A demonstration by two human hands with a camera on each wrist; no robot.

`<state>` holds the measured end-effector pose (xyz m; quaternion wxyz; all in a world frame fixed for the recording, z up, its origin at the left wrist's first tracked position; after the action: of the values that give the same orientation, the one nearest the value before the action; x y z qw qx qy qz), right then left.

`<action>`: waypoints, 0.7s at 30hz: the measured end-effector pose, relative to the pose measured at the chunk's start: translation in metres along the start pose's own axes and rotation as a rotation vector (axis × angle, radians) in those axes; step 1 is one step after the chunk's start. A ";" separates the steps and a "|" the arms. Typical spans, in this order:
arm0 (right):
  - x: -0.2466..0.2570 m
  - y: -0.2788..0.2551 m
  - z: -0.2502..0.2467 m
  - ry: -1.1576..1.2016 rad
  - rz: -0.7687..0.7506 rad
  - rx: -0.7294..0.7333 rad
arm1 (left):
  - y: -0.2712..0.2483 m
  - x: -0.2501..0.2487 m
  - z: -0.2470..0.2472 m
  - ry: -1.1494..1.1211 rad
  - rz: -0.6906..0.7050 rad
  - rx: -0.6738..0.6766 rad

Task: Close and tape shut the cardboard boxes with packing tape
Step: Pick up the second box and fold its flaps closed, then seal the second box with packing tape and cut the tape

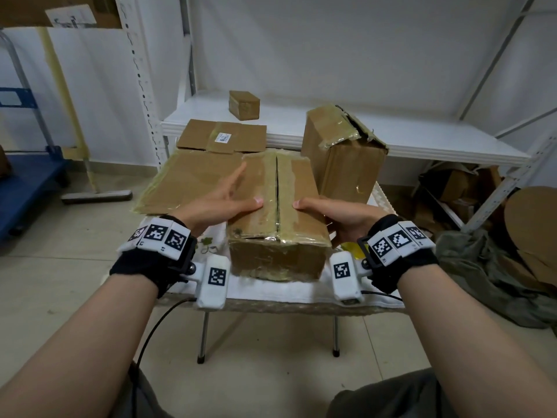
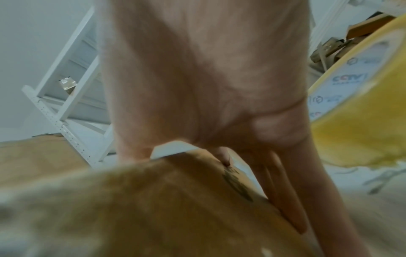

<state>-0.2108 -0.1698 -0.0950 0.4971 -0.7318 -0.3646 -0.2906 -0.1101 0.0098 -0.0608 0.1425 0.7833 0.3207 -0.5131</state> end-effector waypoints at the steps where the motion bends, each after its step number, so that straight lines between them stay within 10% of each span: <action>1: 0.000 0.000 0.000 -0.001 -0.003 -0.007 | 0.000 -0.011 0.001 0.017 0.099 -0.004; 12: -0.009 -0.025 -0.078 -0.296 -0.069 -0.388 | 0.004 -0.025 0.027 0.436 0.246 0.124; 21: -0.042 -0.026 -0.085 -0.752 0.145 -0.358 | 0.002 -0.023 0.026 0.413 0.224 0.160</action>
<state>-0.2616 -0.2537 -0.0861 0.2138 -0.8855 -0.4117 -0.0265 -0.1336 -0.0146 -0.0518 0.0675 0.9110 0.2128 -0.3469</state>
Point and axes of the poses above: each hand's wrist, its own y-axis towards the middle knuckle, its own z-axis out of the palm, x = y × z, the point moved 8 cm from there along y, towards the middle knuckle, and after that the axes turned 2 degrees about y, right-handed, at the moved point
